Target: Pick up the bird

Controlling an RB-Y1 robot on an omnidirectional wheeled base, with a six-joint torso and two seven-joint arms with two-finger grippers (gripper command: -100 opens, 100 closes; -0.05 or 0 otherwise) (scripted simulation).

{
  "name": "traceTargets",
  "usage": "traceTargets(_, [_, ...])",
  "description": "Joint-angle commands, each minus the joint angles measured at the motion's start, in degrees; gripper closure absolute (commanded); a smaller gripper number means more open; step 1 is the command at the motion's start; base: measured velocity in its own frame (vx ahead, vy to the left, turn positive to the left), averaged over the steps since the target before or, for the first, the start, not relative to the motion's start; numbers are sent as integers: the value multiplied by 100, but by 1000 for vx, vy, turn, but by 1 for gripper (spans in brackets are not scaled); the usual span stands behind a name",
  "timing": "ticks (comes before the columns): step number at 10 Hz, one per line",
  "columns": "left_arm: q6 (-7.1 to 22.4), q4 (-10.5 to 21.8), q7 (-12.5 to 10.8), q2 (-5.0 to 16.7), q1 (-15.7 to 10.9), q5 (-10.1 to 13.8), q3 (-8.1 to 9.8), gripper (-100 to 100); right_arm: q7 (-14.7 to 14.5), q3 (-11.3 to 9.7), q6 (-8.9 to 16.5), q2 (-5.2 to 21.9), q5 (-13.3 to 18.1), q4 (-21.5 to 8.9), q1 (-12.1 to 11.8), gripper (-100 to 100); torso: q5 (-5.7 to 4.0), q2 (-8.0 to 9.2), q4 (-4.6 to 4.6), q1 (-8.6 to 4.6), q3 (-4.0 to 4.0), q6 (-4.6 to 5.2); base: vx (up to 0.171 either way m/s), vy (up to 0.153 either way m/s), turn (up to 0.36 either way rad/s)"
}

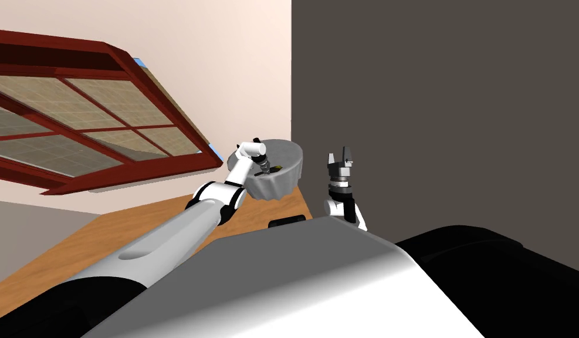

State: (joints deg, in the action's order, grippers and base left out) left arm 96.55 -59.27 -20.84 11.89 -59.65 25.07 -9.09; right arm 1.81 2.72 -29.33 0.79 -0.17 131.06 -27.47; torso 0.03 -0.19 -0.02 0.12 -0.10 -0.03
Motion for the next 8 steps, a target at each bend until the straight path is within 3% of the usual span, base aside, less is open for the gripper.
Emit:
traceTargets(1, [194,-286,-80,-129,71,38,-138,100,0,0,0,0,0,0,0,0,0,0,0,0,0,0,57,11,216])
traceTargets(2, [194,-391,-80,-129,71,38,-138,100,0,1,0,0,0,0,-1,0,0,2,1,3,2,-9,55,1,148])
traceTargets(3, [353,-574,-161,-261,138,65,-275,100,0,0,0,0,0,0,0,0,0,4,3,2,4,-6,75,-2,259])
traceTargets(6, [512,-979,-241,-392,205,92,-413,100,0,1,0,0,0,0,-1,0,-1,5,5,-1,5,-8,62,-5,161])
traceTargets(8, [830,-1427,-403,-656,339,147,-687,100,0,0,0,0,0,0,-1,0,0,4,5,4,5,-9,96,-4,302])
